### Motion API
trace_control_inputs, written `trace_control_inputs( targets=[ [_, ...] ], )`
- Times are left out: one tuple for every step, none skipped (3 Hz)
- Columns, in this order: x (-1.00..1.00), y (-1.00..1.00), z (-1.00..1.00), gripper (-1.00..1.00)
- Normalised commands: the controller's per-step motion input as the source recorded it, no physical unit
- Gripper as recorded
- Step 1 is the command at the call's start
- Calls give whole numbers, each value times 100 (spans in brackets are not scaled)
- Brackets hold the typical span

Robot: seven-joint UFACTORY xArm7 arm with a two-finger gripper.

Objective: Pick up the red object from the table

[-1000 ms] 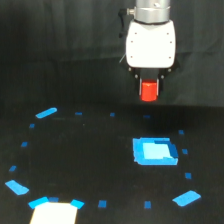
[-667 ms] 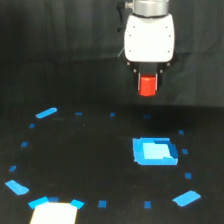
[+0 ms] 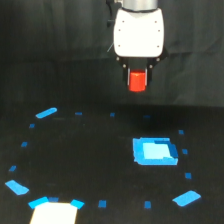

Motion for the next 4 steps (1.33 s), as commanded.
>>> trace_control_inputs(
  targets=[
    [-3, -16, 64, -100],
    [-10, 6, -5, -100],
    [16, -24, 0, -100],
    [-11, -24, 19, -100]
  ],
)
